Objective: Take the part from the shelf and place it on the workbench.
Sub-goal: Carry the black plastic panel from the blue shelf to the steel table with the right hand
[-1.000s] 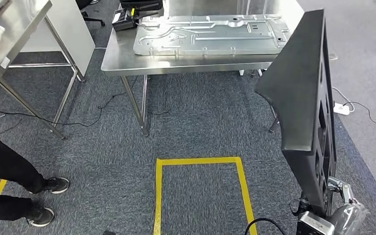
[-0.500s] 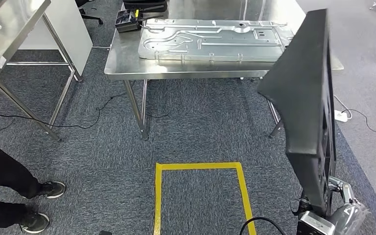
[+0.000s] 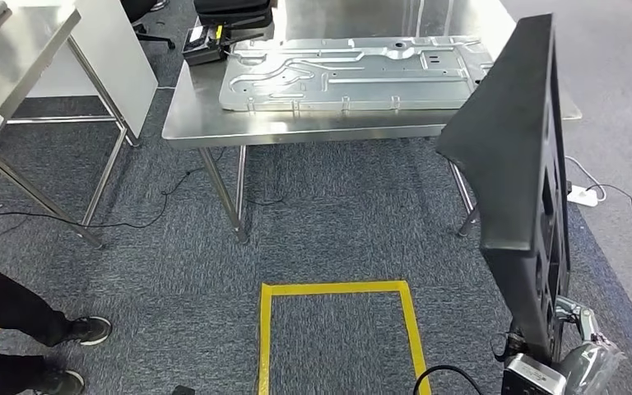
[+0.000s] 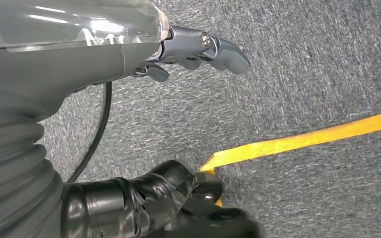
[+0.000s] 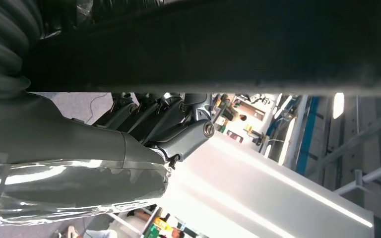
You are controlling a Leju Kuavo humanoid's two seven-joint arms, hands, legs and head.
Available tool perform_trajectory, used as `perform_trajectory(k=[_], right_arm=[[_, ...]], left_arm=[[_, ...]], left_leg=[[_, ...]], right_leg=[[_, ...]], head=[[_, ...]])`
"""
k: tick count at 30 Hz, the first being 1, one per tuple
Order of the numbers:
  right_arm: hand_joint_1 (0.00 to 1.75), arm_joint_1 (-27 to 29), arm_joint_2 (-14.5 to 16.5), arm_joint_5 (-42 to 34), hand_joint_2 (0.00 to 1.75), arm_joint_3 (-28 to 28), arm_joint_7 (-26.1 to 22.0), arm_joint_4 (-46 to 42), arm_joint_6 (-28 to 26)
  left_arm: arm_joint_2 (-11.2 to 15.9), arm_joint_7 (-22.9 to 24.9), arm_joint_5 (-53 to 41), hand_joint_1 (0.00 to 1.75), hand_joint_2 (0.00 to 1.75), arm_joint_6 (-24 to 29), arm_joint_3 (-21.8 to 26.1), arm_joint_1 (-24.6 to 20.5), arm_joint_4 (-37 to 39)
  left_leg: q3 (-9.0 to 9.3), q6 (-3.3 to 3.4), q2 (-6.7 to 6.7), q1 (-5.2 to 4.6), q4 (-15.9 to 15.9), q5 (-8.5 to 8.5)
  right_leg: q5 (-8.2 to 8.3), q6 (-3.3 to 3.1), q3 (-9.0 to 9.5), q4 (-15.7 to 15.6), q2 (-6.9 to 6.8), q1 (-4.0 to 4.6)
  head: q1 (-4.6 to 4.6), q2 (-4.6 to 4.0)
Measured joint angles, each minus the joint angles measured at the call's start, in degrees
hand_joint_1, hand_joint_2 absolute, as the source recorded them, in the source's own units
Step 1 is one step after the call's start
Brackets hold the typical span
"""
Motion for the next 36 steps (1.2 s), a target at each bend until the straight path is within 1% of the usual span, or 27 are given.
perform_trajectory(k=[1, 2, 4, 5, 7, 9, 11, 13, 14, 15, 16, 17, 18, 19, 21, 22, 23, 24, 27, 28, 29, 30, 32, 33, 34, 35, 36], right_arm=[[1.71, 0.02, 0.0, 0.0, 1.75, -0.01, 0.0, 0.0, 0.0], [1.71, 0.04, 0.0, 0.0, 1.75, -0.02, 0.0, 0.0, 0.0], [1.71, 0.05, 0.0, -0.01, 1.75, -0.03, 0.0, 0.0, 0.0], [1.71, 0.05, 0.0, -0.01, 1.75, -0.04, 0.0, 0.0, 0.0], [1.71, 0.05, 0.0, -0.01, 1.75, -0.04, 0.0, 0.0, 0.0], [1.71, 0.04, 0.0, 0.0, 1.75, -0.04, 0.0, 0.0, 0.0], [1.71, 0.02, 0.01, 0.0, 1.75, -0.04, 0.0, 0.01, 0.0], [1.71, -0.02, 0.01, 0.0, 1.75, -0.04, -0.01, 0.0, 0.0], [1.71, -0.06, 0.01, 0.0, 1.75, -0.04, -0.02, -0.01, 0.0], [1.71, -0.07, 0.0, 0.0, 1.75, -0.04, -0.02, -0.01, 0.0], [1.71, -0.08, 0.0, 0.0, 1.75, -0.04, -0.01, -0.01, 0.0], [1.71, -0.05, 0.0, -0.01, 1.75, -0.05, -0.01, 0.0, 0.0], [1.71, -0.01, 0.0, -0.01, 1.75, -0.06, 0.0, 0.01, 0.0], [1.71, 0.0, 0.0, -0.01, 1.75, -0.07, 0.0, 0.02, 0.0], [1.71, -0.01, 0.0, -0.01, 1.75, -0.08, 0.0, 0.03, 0.0], [1.71, -0.03, 0.0, -0.01, 1.75, -0.08, -0.03, 0.05, 0.0], [1.71, -0.02, 0.01, -0.01, 1.75, -0.1, -0.13, 0.05, 0.01], [1.71, 0.01, 0.02, -0.03, 1.75, -0.2, -0.29, 0.04, 0.01], [1.71, 0.14, 0.11, -0.21, 1.75, -0.86, -0.86, -0.08, 0.0], [1.71, 0.14, 0.14, -0.26, 1.75, -1.07, -0.97, -0.18, 0.0], [1.71, 0.12, 0.2, -0.31, 1.75, -1.25, -1.05, -0.3, 0.0], [1.71, 0.12, 0.24, -0.31, 1.75, -1.38, -1.09, -0.4, 0.0], [1.71, 0.12, 0.31, -0.31, 1.75, -1.55, -1.11, -0.48, 0.0], [1.71, 0.13, 0.31, -0.35, 1.75, -1.6, -1.11, -0.48, 0.0], [1.71, 0.14, 0.31, -0.4, 1.75, -1.62, -1.11, -0.48, 0.0], [1.71, 0.13, 0.31, -0.47, 1.75, -1.63, -1.11, -0.48, 0.0], [1.71, 0.12, 0.31, -0.57, 1.75, -1.63, -1.11, -0.49, 0.0]], left_arm=[[0.0, 0.01, 0.0, 0.0, 1.75, 0.0, 0.0, 0.1, 0.0], [0.01, 0.01, 0.0, 0.0, 1.75, 0.0, 0.01, 0.19, 0.0], [0.02, 0.01, 0.0, 0.0, 1.75, 0.0, 0.02, 0.26, 0.0], [0.02, 0.01, 0.0, 0.0, 1.75, 0.0, 0.02, 0.25, 0.0], [0.02, 0.01, 0.0, 0.0, 1.75, 0.0, 0.01, 0.25, 0.0], [0.02, 0.01, 0.0, 0.0, 1.75, 0.0, 0.0, 0.23, 0.0], [0.12, 0.02, 0.0, 0.0, 1.75, 0.0, -0.01, 0.14, 0.0], [0.21, 0.01, 0.0, 0.0, 1.75, 0.0, 0.01, 0.15, 0.0], [0.2, 0.0, 0.0, 0.0, 1.75, 0.0, 0.02, 0.18, 0.0], [0.19, 0.0, 0.0, 0.0, 1.75, -0.01, 0.02, 0.16, 0.0], [0.18, 0.0, 0.0, 0.0, 1.75, -0.01, 0.02, 0.1, 0.0], [0.17, 0.0, -0.01, 0.0, 1.75, -0.02, 0.01, 0.07, 0.0], [0.17, 0.01, -0.02, 0.0, 1.75, -0.02, 0.01, 0.12, 0.0], [0.17, 0.01, -0.03, 0.0, 1.75, -0.02, 0.01, 0.19, 0.0], [0.14, 0.01, -0.04, 0.0, 1.75, -0.02, 0.02, 0.3, 0.0], [0.13, 0.01, -0.05, 0.0, 1.75, -0.02, 0.02, 0.25, 0.0], [0.13, 0.01, -0.08, 0.0, 1.75, -0.02, 0.02, 0.17, 0.0], [0.13, 0.01, -0.17, 0.0, 1.75, -0.02, 0.02, 0.11, 0.0], [0.12, -0.02, -0.42, 0.0, 1.75, 0.02, -0.02, 0.0, 0.0], [0.11, -0.04, -0.43, 0.0, 1.75, 0.02, -0.04, -0.03, 0.0], [0.11, -0.05, -0.44, 0.0, 1.75, 0.02, -0.07, -0.07, 0.0], [0.11, -0.07, -0.44, 0.0, 1.75, 0.02, -0.12, -0.08, 0.0], [0.11, -0.05, -0.44, 0.0, 1.75, 0.02, -0.24, -0.02, 0.0], [0.11, -0.03, -0.44, 0.0, 1.75, 0.02, -0.28, 0.07, 0.0], [0.11, 0.0, -0.44, 0.0, 1.75, 0.02, -0.31, 0.14, 0.0], [0.11, 0.02, -0.44, 0.0, 1.75, 0.02, -0.33, 0.19, 0.0], [0.11, 0.03, -0.44, 0.0, 1.75, 0.03, -0.34, 0.21, 0.0]], left_leg=[[-1.21, 0.03, 0.0, 0.02, 1.0, 0.78], [-1.31, 0.18, 0.0, 0.01, -0.28, 2.77], [-0.25, 0.53, -0.01, -0.01, -4.32, 6.48], [0.2, 0.63, -0.01, -0.03, -5.59, 7.42], [0.34, 0.67, 0.0, -0.04, -6.0, 7.68], [1.19, 0.95, 0.0, -0.15, -8.38, 9.18], [2.99, 1.8, 0.03, -0.53, -12.64, 10.21], [4.82, 2.68, 0.08, -0.5, -15.73, 10.06], [5.37, 2.98, 0.09, -0.31, -16.35, 10.04], [5.83, 3.16, 0.12, -0.19, -16.68, 9.94], [6.12, 3.3, 0.14, -0.16, -16.72, 9.68], [6.43, 3.33, 0.13, -0.16, -16.71, 9.36], [6.88, 3.26, 0.11, -0.14, -16.69, 8.95], [7.47, 3.15, 0.09, -0.09, -16.67, 8.5], [8.82, 2.75, 0.02, 0.03, -16.59, 7.39], [9.23, 2.44, -0.05, -0.05, -16.42, 6.8], [9.45, 2.12, -0.1, -0.14, -16.31, 6.32], [9.48, 1.82, -0.13, -0.25, -16.27, 5.99], [9.77, 1.04, -0.05, -0.22, -16.13, 5.32], [9.48, 0.76, -0.01, -0.14, -15.11, 4.71], [8.49, 0.49, 0.02, -0.07, -12.89, 3.61], [6.67, 0.28, 0.04, -0.01, -9.44, 2.2], [1.72, 0.14, 0.03, 0.03, -1.44, -0.31], [-0.19, 0.23, 0.03, 0.02, 0.92, -0.24], [-1.1, 0.46, 0.03, -0.04, 1.09, 1.1], [-0.93, 0.88, 0.02, -0.16, -1.03, 3.56], [0.07, 1.52, 0.01, -0.39, -4.74, 6.53]], right_leg=[[-0.31, -0.01, 0.39, 0.0, 0.09, 0.06], [-0.65, 0.01, 0.91, 0.0, 0.2, 0.13], [-1.13, 0.08, 1.7, 0.01, 0.34, 0.21], [-1.24, 0.1, 1.89, 0.0, 0.36, 0.23], [-1.27, 0.12, 1.95, 0.0, 0.36, 0.24], [-1.48, 0.17, 2.26, 0.0, 0.35, 0.29], [-2.08, 0.89, 2.68, -0.28, 0.33, 0.35], [-3.15, 1.97, 2.61, 0.56, 0.22, 0.39], [-4.2, 2.34, 1.68, 2.55, 0.16, 0.38], [-5.55, 2.53, -0.14, 5.84, 0.12, 0.29], [-6.92, 2.67, -2.61, 9.76, 0.12, 0.2], [-7.64, 2.82, -4.98, 13.13, 0.11, 0.09], [-7.16, 2.94, -6.6, 14.78, 0.1, -0.02], [-5.47, 3.04, -7.19, 14.31, 0.09, -0.13], [-0.1, 3.13, -5.42, 7.94, 0.04, -0.38], [1.62, 3.08, -4.2, 4.62, 0.03, -0.36], [2.45, 2.88, -3.32, 2.4, 0.02, -0.32], [2.34, 2.58, -2.96, 1.52, 0.05, -0.24], [1.64, 1.45, -2.65, 1.25, 0.28, -0.14], [1.47, 1.07, -2.38, 1.11, 0.29, -0.19], [1.28, 0.69, -2.03, 0.97, 0.23, -0.26], [1.04, 0.38, -1.71, 0.91, 0.16, -0.23], [0.47, -0.01, -1.12, 0.89, 0.09, -0.05], [0.15, -0.08, -0.73, 0.89, 0.17, 0.07], [-0.19, -0.12, -0.23, 0.89, 0.26, 0.22], [-0.56, -0.13, 0.37, 0.87, 0.35, 0.39], [-0.94, -0.13, 0.94, 0.81, 0.42, 0.53]], head=[[-0.01, 0.0], [-0.01, 0.0], [-0.01, -0.01], [-0.01, -0.01], [-0.01, -0.01], [-0.01, 0.0], [-0.01, 0.01], [0.02, 0.0], [0.04, 0.0], [0.06, 0.0], [0.08, 0.0], [0.08, 0.0], [0.08, 0.0], [0.08, 0.0], [0.1, 0.0], [0.13, 0.0], [0.12, 0.0], [0.09, 0.0], [-0.02, 0.01], [-0.02, 0.01], [-0.02, 0.01], [-0.02, 0.01], [-0.02, 0.01], [-0.03, 0.0], [-0.03, 0.0], [-0.02, 0.01], [-0.02, 0.01]])
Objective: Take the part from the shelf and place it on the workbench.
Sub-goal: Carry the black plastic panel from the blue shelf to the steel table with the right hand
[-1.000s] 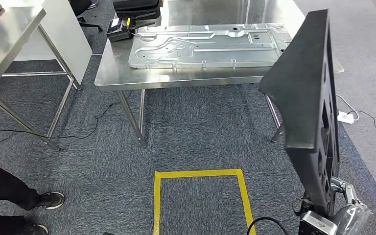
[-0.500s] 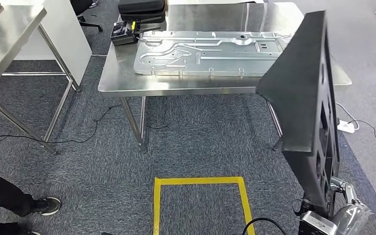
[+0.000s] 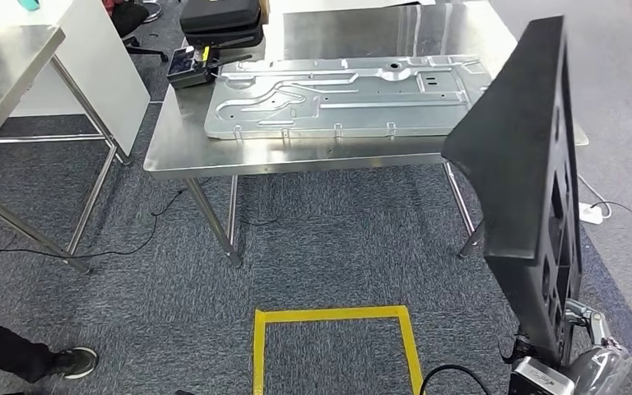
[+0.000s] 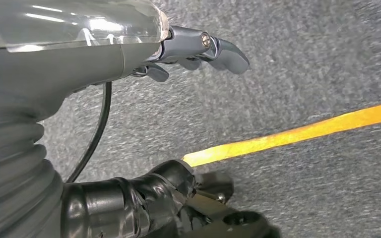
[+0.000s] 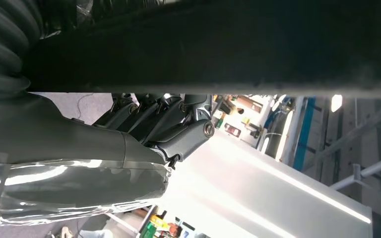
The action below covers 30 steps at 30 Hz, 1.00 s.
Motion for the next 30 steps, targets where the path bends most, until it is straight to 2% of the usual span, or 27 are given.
perform_trajectory(k=[1, 2, 3, 4, 5, 7, 8, 9, 11, 12, 13, 14, 15, 16, 17, 18, 21, 23, 24, 26, 27, 28, 29, 30], right_arm=[[1.71, -0.02, 0.0, -0.09, 1.75, 0.0, 0.0, 0.01, 0.0], [1.71, -0.03, 0.0, -0.17, 1.75, -0.01, 0.0, 0.01, 0.0], [1.71, -0.04, 0.01, -0.25, 1.75, -0.01, 0.01, 0.01, 0.0], [1.71, -0.04, 0.01, -0.29, 1.75, -0.02, 0.01, 0.01, 0.0], [1.71, -0.06, 0.02, -0.31, 1.75, -0.03, 0.02, -0.01, 0.0], [1.71, -0.09, 0.01, -0.32, 1.75, -0.05, 0.02, -0.13, -0.01], [1.71, -0.13, 0.01, -0.32, 1.75, -0.07, 0.02, -0.21, -0.01], [1.71, -0.14, 0.0, -0.32, 1.75, -0.09, 0.01, -0.28, -0.01], [1.71, -0.13, 0.0, -0.33, 1.75, -0.16, 0.01, -0.32, -0.01], [1.71, -0.09, 0.0, -0.34, 1.75, -0.21, 0.02, -0.32, 0.0], [1.71, -0.06, 0.0, -0.35, 1.75, -0.26, 0.03, -0.32, 0.0], [1.71, -0.05, 0.0, -0.35, 1.75, -0.3, 0.04, -0.32, 0.0], [1.71, -0.05, 0.0, -0.36, 1.75, -0.32, 0.04, -0.32, 0.0], [1.71, -0.07, 0.0, -0.37, 1.75, -0.34, 0.05, -0.3, 0.0], [1.71, -0.08, 0.0, -0.38, 1.75, -0.35, 0.06, -0.32, 0.01], [1.71, -0.07, 0.0, -0.38, 1.75, -0.38, 0.07, -0.33, 0.01], [1.71, -0.01, 0.0, -0.34, 1.75, -0.54, 0.08, -0.45, -0.01], [1.71, -0.02, 0.0, -0.32, 1.75, -0.77, 0.03, -0.67, -0.01], [1.71, -0.04, -0.01, -0.32, 1.75, -0.92, 0.01, -0.78, -0.01], [1.71, -0.07, -0.08, -0.32, 1.75, -1.29, 0.0, -0.93, -0.02], [1.71, -0.08, -0.16, -0.32, 1.75, -1.51, 0.01, -0.94, -0.02], [1.71, -0.1, -0.27, -0.33, 1.75, -1.69, 0.03, -0.95, -0.02], [1.71, -0.14, -0.39, -0.32, 1.75, -1.83, 0.05, -0.96, -0.02], [1.71, -0.22, -0.52, -0.31, 1.75, -1.9, 0.08, -0.99, -0.02]], left_arm=[[0.1, 0.01, 0.01, 0.0, 1.75, 0.01, -0.01, -0.01, 0.0], [0.15, 0.01, 0.01, 0.0, 1.75, 0.03, -0.03, -0.06, 0.0], [0.2, 0.02, 0.0, 0.0, 1.75, 0.05, -0.05, -0.12, 0.0], [0.25, 0.04, 0.0, 0.0, 1.75, 0.08, -0.07, -0.16, 0.0], [0.2, 0.04, -0.01, 0.0, 1.75, 0.09, -0.09, -0.18, 0.0], [0.14, 0.04, -0.01, 0.0, 1.75, 0.1, -0.09, -0.06, 0.0], [0.1, 0.03, -0.01, 0.0, 1.75, 0.11, -0.09, -0.03, 0.0], [0.07, 0.03, -0.01, 0.0, 1.75, 0.11, -0.09, -0.04, 0.0], [0.03, 0.04, -0.01, 0.0, 1.75, 0.11, -0.1, -0.12, 0.0], [0.01, 0.04, -0.01, 0.0, 1.75, 0.1, -0.11, -0.1, 0.0], [-0.02, 0.04, -0.02, 0.0, 1.75, 0.1, -0.11, -0.04, 0.0], [-0.05, 0.04, -0.02, 0.0, 1.75, 0.1, -0.11, 0.01, 0.0], [-0.09, 0.04, -0.02, 0.0, 1.75, 0.1, -0.11, 0.03, 0.0], [-0.11, 0.04, -0.02, 0.0, 1.75, 0.09, -0.1, 0.04, 0.0], [-0.13, 0.05, -0.02, 0.0, 1.75, 0.09, -0.1, -0.02, 0.0], [-0.14, 0.05, -0.03, 0.0, 1.75, 0.09, -0.11, -0.06, 0.0], [-0.15, 0.08, -0.16, 0.0, 1.75, 0.1, -0.17, -0.21, 0.0], [-0.16, 0.1, -0.42, 0.0, 1.75, 0.11, -0.29, -0.3, 0.0], [-0.17, 0.11, -0.58, 0.0, 1.75, 0.12, -0.37, -0.33, 0.0], [-0.18, 0.15, -0.8, 0.0, 1.75, 0.13, -0.46, -0.3, 0.0], [-0.18, 0.17, -0.89, 0.0, 1.75, 0.13, -0.48, -0.23, 0.0], [-0.18, 0.2, -0.97, 0.0, 1.75, 0.12, -0.49, -0.15, 0.0], [-0.18, 0.23, -1.06, 0.0, 1.75, 0.11, -0.49, -0.1, 0.0], [-0.18, 0.25, -1.14, 0.0, 1.75, 0.1, -0.5, -0.08, 0.0]], left_leg=[[1.22, 0.88, 0.02, -0.3, -3.63, 2.18], [2.3, 1.65, 0.07, -0.63, -6.68, 3.47], [2.94, 2.23, 0.1, -0.96, -8.44, 3.85], [3.22, 2.57, 0.13, -1.21, -9.08, 3.56], [3.53, 2.59, 0.12, -1.31, -9.75, 3.54], [4.61, 2.54, 0.09, -0.89, -11.14, 3.89], [5.27, 2.55, 0.1, -0.61, -11.88, 4.04], [5.82, 2.55, 0.12, -0.38, -12.35, 4.07], [6.46, 2.57, 0.11, -0.32, -12.51, 3.56], [6.81, 2.49, 0.11, -0.27, -12.45, 3.18], [7.25, 2.36, 0.09, -0.19, -12.37, 2.75], [7.8, 2.16, 0.05, -0.06, -12.24, 2.24], [8.39, 1.89, 0.01, 0.09, -12.04, 1.64], [8.83, 1.54, -0.04, 0.18, -11.82, 1.02], [9.11, 1.13, -0.1, 0.17, -11.5, 0.36], [9.25, 0.75, -0.13, 0.12, -11.3, -0.15], [9.6, -0.25, -0.09, 0.08, -11.33, -0.94], [8.88, -0.86, -0.02, 0.24, -9.14, -2.22], [7.45, -1.12, -0.01, 0.33, -6.21, -3.54], [2.66, -1.44, 0.0, 0.44, 1.89, -6.37], [0.42, -1.46, 0.0, 0.47, 4.96, -6.74], [-0.98, -1.36, -0.01, 0.48, 6.09, -5.89], [-1.34, -1.14, -0.01, 0.46, 5.01, -3.82], [-0.74, -0.77, -0.01, 0.37, 1.96, -0.93]], right_leg=[[-0.39, 0.08, 0.43, -0.04, -0.01, 0.1], [-0.72, 0.28, 0.67, -0.09, 0.03, 0.06], [-0.95, 0.57, 0.73, -0.16, 0.01, -0.09], [-1.09, 0.92, 0.77, -0.29, -0.02, -0.26], [-1.15, 1.29, 0.94, -0.55, -0.02, -0.35], [-1.55, 1.86, 1.2, -0.14, -0.16, -0.3], [-2.36, 2.14, 0.6, 1.39, -0.18, -0.26], [-3.59, 2.41, -0.78, 4.12, -0.21, -0.35], [-6.17, 3.0, -5.23, 11.2, -0.2, -0.65], [-6.31, 3.29, -7.1, 13.54, -0.21, -0.82], [-5.29, 3.54, -8.11, 14.04, -0.23, -0.97], [-3.1, 3.76, -7.99, 12.31, -0.27, -1.12], [-0.27, 3.95, -6.94, 8.86, -0.32, -1.27], [1.72, 4.03, -5.67, 5.49, -0.35, -1.32], [2.97, 3.84, -4.52, 2.76, -0.35, -1.29], [3.26, 3.5, -3.86, 1.27, -0.33, -1.21], [2.46, 2.07, -3.4, 0.72, -0.14, -0.92], [2.14, 1.27, -2.8, 0.34, -0.15, -1.04], [1.92, 0.93, -2.43, 0.19, -0.25, -1.08], [1.33, 0.52, -1.8, 0.15, -0.37, -0.96], [0.98, 0.44, -1.43, 0.16, -0.33, -0.87], [0.6, 0.42, -0.96, 0.16, -0.24, -0.79], [0.19, 0.44, -0.38, 0.15, -0.15, -0.7], [-0.24, 0.48, 0.3, 0.12, -0.06, -0.61]], head=[[0.08, 0.01], [0.07, 0.01], [0.08, 0.01], [0.06, 0.0], [-0.02, 0.0], [0.0, 0.0], [0.03, 0.0], [0.04, 0.0], [0.05, -0.01], [0.05, -0.01], [0.04, -0.01], [0.05, -0.01], [0.06, -0.01], [0.08, -0.01], [0.07, -0.01], [0.08, 0.0], [0.05, 0.0], [0.04, 0.0], [0.03, 0.01], [0.03, 0.01], [0.03, 0.01], [0.02, 0.01], [0.02, 0.0], [0.02, -0.01]])
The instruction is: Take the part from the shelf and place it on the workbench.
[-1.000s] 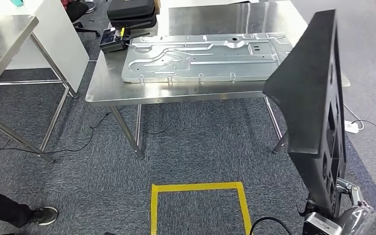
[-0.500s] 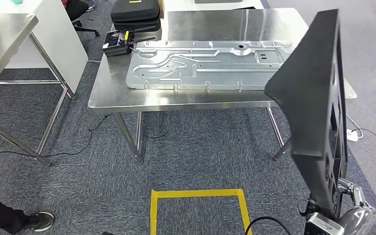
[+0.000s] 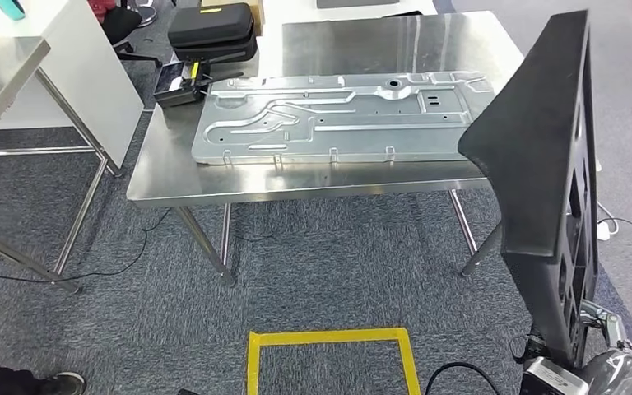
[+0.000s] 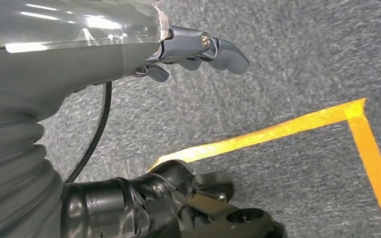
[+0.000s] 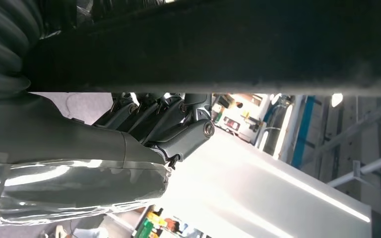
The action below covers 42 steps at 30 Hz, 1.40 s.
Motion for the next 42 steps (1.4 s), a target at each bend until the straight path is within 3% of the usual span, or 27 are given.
perform_trajectory(k=[2, 3, 5, 8, 10, 12, 13, 14, 16, 17, 18, 23, 25, 27, 28, 29, 31, 32, 33, 37, 39, 40, 42], right_arm=[[1.71, -0.3, -0.26, 0.05, 1.75, -0.08, 0.02, -0.11, 0.0], [1.71, -0.46, -0.38, 0.09, 1.75, -0.14, 0.02, -0.22, 0.0], [1.71, -0.71, -0.63, 0.19, 1.75, -0.27, 0.03, -0.4, 0.01], [1.71, -1.03, -1.06, 0.46, 1.75, -0.43, 0.03, -0.84, 0.01], [1.71, -1.29, -1.41, 0.67, 1.75, -0.6, 0.02, -1.06, 0.0], [1.71, -1.44, -1.76, 0.83, 1.75, -0.73, 0.03, -1.11, -0.01], [1.71, -1.48, -2.01, 0.89, 1.75, -0.76, 0.07, -1.1, -0.01], [1.71, -1.59, -2.27, 0.94, 1.75, -0.78, 0.15, -1.1, -0.01], [1.71, -2.0, -2.78, 1.19, 1.75, -0.79, 0.46, -1.1, 0.0], [1.71, -2.28, -3.02, 1.43, 1.75, -0.79, 0.69, -1.06, 0.02], [1.71, -2.58, -3.2, 1.71, 1.75, -0.79, 0.92, -1.02, 0.03], [1.71, -3.84, -4.13, 2.92, 1.75, -0.78, 1.96, -1.04, 0.04], [1.71, -4.39, -4.28, 3.11, 1.75, -0.76, 2.17, -1.05, 0.04], [1.71, -4.79, -4.44, 3.16, 1.75, -0.75, 2.23, -0.99, 0.04], [1.71, -4.89, -4.52, 3.17, 1.75, -0.75, 2.26, -0.93, 0.04], [1.71, -4.98, -4.6, 3.19, 1.75, -0.75, 2.31, -0.89, 0.04], [1.71, -5.2, -4.69, 3.26, 1.75, -0.73, 2.47, -0.84, 0.04], [1.71, -5.36, -4.71, 3.33, 1.75, -0.72, 2.57, -0.82, 0.04], [1.71, -5.52, -4.74, 3.41, 1.75, -0.69, 2.67, -0.8, 0.04], [1.71, -5.82, -5.01, 3.79, 1.75, -0.6, 2.96, -0.77, 0.04], [1.71, -5.95, -5.25, 3.9, 1.75, -0.59, 2.96, -0.77, 0.04], [1.71, -6.01, -5.39, 3.91, 1.75, -0.58, 2.96, -0.77, 0.04], [1.71, -6.07, -5.61, 3.9, 1.75, -0.57, 2.98, -0.68, 0.04]], left_arm=[[0.07, 0.08, -0.06, 0.0, 1.75, -0.02, -0.02, 0.01, 0.0], [0.11, 0.11, -0.09, 0.0, 1.75, -0.04, -0.03, -0.09, 0.0], [0.15, 0.19, -0.18, 0.0, 1.75, -0.09, -0.07, -0.27, 0.0], [0.08, 0.24, -0.34, 0.0, 1.75, -0.11, -0.09, -0.18, 0.0], [0.04, 0.25, -0.53, 0.0, 1.75, -0.16, -0.11, -0.2, 0.0], [0.03, 0.26, -0.69, 0.0, 1.75, -0.25, -0.2, -0.27, 0.0], [0.02, 0.27, -0.72, 0.0, 1.75, -0.29, -0.26, -0.24, 0.0], [0.02, 0.3, -0.75, 0.0, 1.75, -0.31, -0.33, -0.19, 0.0], [-0.02, 0.37, -0.85, 0.0, 1.75, -0.35, -0.45, -0.1, 0.0], [-0.04, 0.41, -0.9, 0.0, 1.75, -0.39, -0.5, -0.17, 0.0], [-0.05, 0.44, -0.97, 0.0, 1.75, -0.43, -0.56, -0.27, 0.0], [-0.04, 0.55, -1.27, 0.0, 1.75, -0.54, -1.14, -0.65, 0.0], [-0.04, 0.59, -1.32, 0.0, 1.75, -0.58, -1.29, -0.75, 0.0], [-0.04, 0.61, -1.39, 0.0, 1.75, -0.64, -1.39, -0.72, 0.0], [-0.04, 0.61, -1.45, 0.0, 1.75, -0.67, -1.42, -0.63, 0.0], [-0.04, 0.61, -1.51, 0.0, 1.75, -0.68, -1.42, -0.55, 0.0], [-0.04, 0.61, -1.61, 0.0, 1.75, -0.69, -1.43, -0.48, 0.0], [-0.01, 0.61, -1.64, 0.0, 1.75, -0.7, -1.43, -0.47, 0.0], [0.03, 0.61, -1.66, 0.0, 1.75, -0.7, -1.44, -0.5, 0.0], [0.08, 0.6, -1.68, 0.0, 1.75, -0.72, -1.48, -0.67, 0.0], [0.06, 0.6, -1.68, 0.0, 1.75, -0.72, -1.48, -0.58, 0.0], [0.05, 0.6, -1.68, 0.0, 1.75, -0.72, -1.48, -0.58, 0.0], [0.06, 0.61, -1.68, 0.0, 1.75, -0.72, -1.48, -0.67, 0.0]], left_leg=[[2.14, 1.06, 0.02, -0.37, -6.92, 4.46], [2.96, 1.48, 0.06, -0.6, -9.23, 5.22], [3.59, 1.89, 0.12, -0.9, -10.91, 4.81], [5.03, 2.39, 0.1, -0.34, -12.85, 4.84], [6.12, 2.82, 0.18, -0.16, -13.64, 4.64], [6.86, 3.0, 0.18, -0.18, -13.64, 3.96], [7.33, 2.96, 0.15, -0.18, -13.59, 3.51], [7.92, 2.86, 0.1, -0.15, -13.53, 3.0], [9.21, 2.43, 0.01, -0.06, -13.29, 1.79], [9.59, 2.09, -0.04, -0.15, -13.0, 1.13], [9.72, 1.75, -0.08, -0.22, -12.82, 0.64], [9.6, 0.28, -0.03, -0.24, -11.8, -0.8], [6.82, -0.28, 0.01, -0.08, -6.3, -3.17], [1.72, -0.62, 0.03, 0.06, 1.72, -5.46], [-0.25, -0.65, 0.03, 0.1, 4.07, -5.28], [-1.23, -0.59, 0.03, 0.13, 4.2, -3.77], [-0.2, -0.11, 0.03, 0.1, -1.76, 1.95], [0.91, 0.22, 0.03, -0.08, -5.24, 4.17], [1.99, 0.59, 0.04, -0.28, -8.15, 5.32], [3.49, 1.66, 0.06, -0.57, -11.3, 4.73], [4.49, 2.34, 0.05, -0.25, -12.41, 4.77], [4.97, 2.66, 0.06, -0.18, -12.75, 4.68], [5.66, 3.1, 0.05, -0.33, -12.89, 4.14]], right_leg=[[-0.81, 0.24, 0.86, -0.1, 0.11, 0.11], [-1.08, 0.5, 0.97, -0.16, 0.14, 0.1], [-1.33, 1.17, 1.0, -0.49, 0.13, 0.04], [-2.27, 2.0, 1.16, 0.35, -0.18, 0.22], [-4.61, 2.29, -1.64, 5.89, -0.21, 0.17], [-6.4, 2.62, -6.35, 12.78, -0.2, -0.02], [-5.87, 2.82, -7.96, 14.29, -0.21, -0.15], [-4.06, 2.98, -8.49, 13.59, -0.24, -0.29], [1.2, 3.15, -6.74, 7.3, -0.3, -0.59], [2.93, 3.1, -5.58, 4.07, -0.31, -0.58], [3.62, 2.84, -4.75, 2.05, -0.27, -0.54], [2.61, 0.99, -3.84, 0.57, -0.01, -0.48], [2.23, 0.38, -3.07, 0.16, -0.21, -0.64], [1.63, 0.11, -2.37, 0.07, -0.34, -0.59], [1.26, 0.09, -1.93, 0.07, -0.31, -0.56], [0.84, 0.11, -1.35, 0.07, -0.25, -0.54], [-0.1, 0.3, -0.03, 0.01, -0.11, -0.52], [-0.56, 0.52, 0.5, -0.04, -0.06, -0.45], [-0.93, 0.81, 0.78, -0.08, 0.0, -0.41], [-1.44, 2.2, 1.26, -0.78, -0.12, -0.4], [-2.69, 2.6, 0.65, 1.28, -0.27, -0.33], [-3.96, 2.67, -0.84, 4.13, -0.3, -0.37], [-6.46, 2.82, -5.54, 11.69, -0.28, -0.35]], head=[[0.04, 0.0], [0.06, 0.0], [0.02, 0.0], [0.06, 0.01], [0.09, 0.01], [0.08, 0.0], [0.07, 0.01], [0.08, 0.0], [0.09, -0.01], [0.11, -0.01], [0.09, -0.01], [0.03, 0.01], [0.01, 0.01], [-0.01, 0.01], [-0.02, 0.01], [-0.01, 0.01], [-0.01, 0.01], [0.02, 0.01], [0.01, 0.01], [-0.04, 0.01], [-0.01, 0.01], [0.01, 0.01], [0.01, 0.01]])
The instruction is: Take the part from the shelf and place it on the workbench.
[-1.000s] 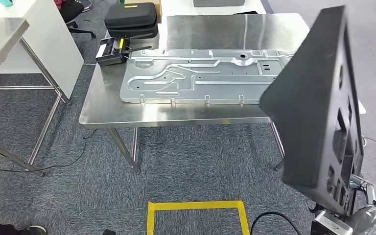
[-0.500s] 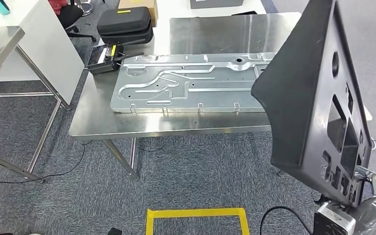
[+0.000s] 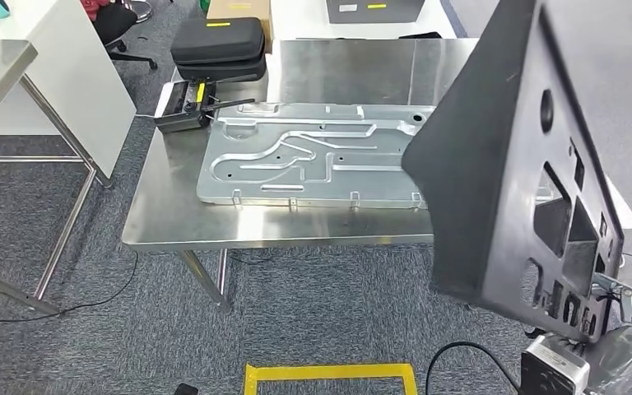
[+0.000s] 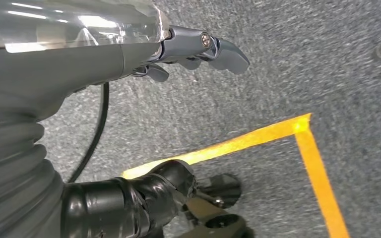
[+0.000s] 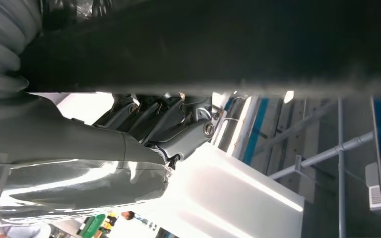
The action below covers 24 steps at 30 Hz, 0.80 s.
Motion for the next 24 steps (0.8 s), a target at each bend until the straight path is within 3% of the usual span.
perform_trajectory(k=[1, 2, 3, 5, 6, 7, 9, 12, 13, 15, 16, 17, 18, 20, 21, 22, 24], right_arm=[[1.71, 0.0, -0.1, -0.01, 1.75, 0.0, 0.02, 0.1, 0.0], [1.71, 0.01, -0.16, -0.01, 1.75, 0.0, 0.03, 0.2, 0.0], [1.71, 0.01, -0.2, -0.01, 1.75, 0.0, 0.04, 0.29, 0.0], [1.71, -0.03, -0.29, -0.01, 1.75, 0.0, 0.06, 0.39, 0.01], [1.71, -0.03, -0.34, -0.01, 1.75, 0.0, 0.06, 0.41, 0.01], [1.71, -0.06, -0.39, -0.01, 1.75, 0.01, 0.07, 0.42, 0.01], [1.71, -0.1, -0.43, -0.01, 1.75, 0.03, 0.08, 0.41, 0.0], [1.71, -0.14, -0.46, -0.01, 1.75, 0.09, 0.08, 0.39, 0.0], [1.71, -0.17, -0.47, -0.01, 1.75, 0.14, 0.08, 0.39, 0.0], [1.71, -0.23, -0.46, -0.01, 1.75, 0.24, 0.07, 0.4, 0.0], [1.71, -0.23, -0.46, -0.01, 1.75, 0.27, 0.07, 0.4, 0.0], [1.71, -0.22, -0.46, -0.01, 1.75, 0.3, 0.07, 0.41, 0.0], [1.71, -0.21, -0.46, -0.01, 1.75, 0.32, 0.07, 0.41, 0.0], [1.71, -0.21, -0.46, -0.01, 1.75, 0.37, 0.07, 0.41, 0.0], [1.71, -0.23, -0.46, -0.01, 1.75, 0.4, 0.07, 0.41, 0.0], [1.71, -0.25, -0.47, -0.01, 1.75, 0.43, 0.07, 0.4, 0.0], [1.71, -0.29, -0.48, -0.01, 1.75, 0.56, 0.07, 0.4, 0.0]], left_arm=[[0.0, 0.01, 0.0, 0.0, 1.75, 0.0, 0.0, 0.01, 0.0], [-0.01, 0.01, 0.0, 0.0, 1.75, 0.0, 0.0, 0.05, 0.0], [-0.01, 0.02, 0.0, 0.0, 1.75, 0.0, 0.0, 0.1, 0.0], [-0.05, 0.02, 0.0, 0.0, 1.75, 0.0, 0.0, 0.21, 0.01], [-0.08, 0.02, 0.01, 0.0, 1.75, 0.0, 0.0, 0.18, 0.03], [-0.11, 0.03, 0.01, 0.0, 1.75, 0.0, 0.0, 0.12, 0.04], [-0.15, 0.07, 0.03, 0.0, 1.75, -0.01, 0.0, -0.07, 0.07], [-0.11, 0.05, 0.03, 0.0, 1.75, -0.01, -0.01, -0.17, 0.07], [-0.1, 0.03, 0.02, 0.0, 1.75, -0.01, -0.01, -0.18, 0.07], [-0.1, 0.02, 0.03, 0.0, 1.75, -0.02, -0.02, -0.16, 0.07], [-0.1, 0.03, 0.03, 0.0, 1.75, -0.02, -0.02, -0.08, 0.07], [-0.1, 0.04, 0.03, 0.0, 1.75, -0.02, -0.02, 0.02, 0.07], [-0.09, 0.05, 0.03, 0.0, 1.75, -0.02, -0.02, 0.1, 0.07], [-0.08, 0.06, 0.03, 0.0, 1.75, -0.02, -0.02, 0.17, 0.07], [-0.07, 0.06, 0.03, 0.0, 1.75, -0.03, -0.02, 0.16, 0.07], [-0.06, 0.07, 0.03, 0.0, 1.75, -0.04, -0.02, 0.07, 0.07], [-0.06, 0.09, 0.02, 0.0, 1.75, -0.06, -0.02, -0.03, 0.07]], left_leg=[[0.38, 0.08, -0.03, -0.09, 0.02, -0.35], [0.85, 0.08, -0.08, -0.16, 0.04, -0.74], [1.43, 0.02, -0.14, -0.22, 0.07, -1.18], [2.64, -0.24, -0.22, -0.33, 0.13, -2.22], [3.0, -0.47, -0.27, -0.42, 0.24, -2.69], [3.1, -0.7, -0.26, -0.46, 0.31, -3.03], [3.09, -1.14, -0.19, -0.49, 0.2, -3.29], [2.82, -1.95, -0.08, -0.5, 1.92, -4.73], [1.52, -2.3, -0.07, -0.4, 4.6, -5.96], [-3.05, -2.96, -0.07, 0.07, 12.46, -8.6], [-5.2, -3.26, -0.06, 0.34, 15.52, -9.04], [-6.51, -3.52, -0.06, 0.59, 16.69, -8.31], [-6.71, -3.72, -0.05, 0.8, 15.6, -6.42], [-4.49, -3.95, -0.02, 1.1, 8.57, -1.14], [-3.05, -3.91, -0.02, 1.05, 5.06, 0.41], [-2.07, -3.69, -0.03, 0.94, 2.7, 1.03], [-1.45, -3.0, -0.07, 0.58, 1.32, 0.36]], right_leg=[[-0.1, 0.05, -2.0, 2.52, 0.0, 0.0], [1.02, 0.02, -3.08, 3.05, -0.01, 0.01], [3.28, -0.1, -3.01, 1.32, -0.01, 0.02], [8.45, -0.74, -0.77, -5.79, -0.03, 0.26], [9.84, -1.08, 0.41, -8.84, -0.04, 0.46], [10.32, -1.36, 1.18, -10.68, -0.03, 0.68], [9.75, -1.62, 1.64, -11.52, 0.07, 0.92], [9.55, -2.14, 2.83, -12.73, 0.03, 0.19], [9.43, -2.39, 3.38, -13.12, -0.1, -0.05], [8.99, -2.71, 4.01, -13.34, -0.29, -0.09], [8.72, -2.74, 4.28, -13.33, -0.29, -0.14], [8.42, -2.65, 4.64, -13.32, -0.2, -0.23], [8.09, -2.49, 5.08, -13.29, -0.1, -0.35], [7.25, -1.9, 6.06, -13.21, 0.07, -0.62], [6.81, -1.47, 6.34, -13.1, 0.13, -0.64], [6.46, -1.03, 6.47, -13.05, 0.15, -0.58], [6.17, -0.22, 6.5, -13.2, 0.17, -0.47]], head=[[0.01, 0.0], [0.01, 0.0], [0.01, 0.0], [0.02, -0.01], [0.03, -0.01], [0.03, -0.01], [0.0, 0.0], [-0.24, 0.0], [-0.36, 0.0], [-0.56, 0.0], [-0.54, 0.0], [-0.55, 0.0], [-0.55, 0.0], [-0.55, 0.0], [-0.55, 0.0], [-0.54, 0.0], [-0.55, -0.01]])
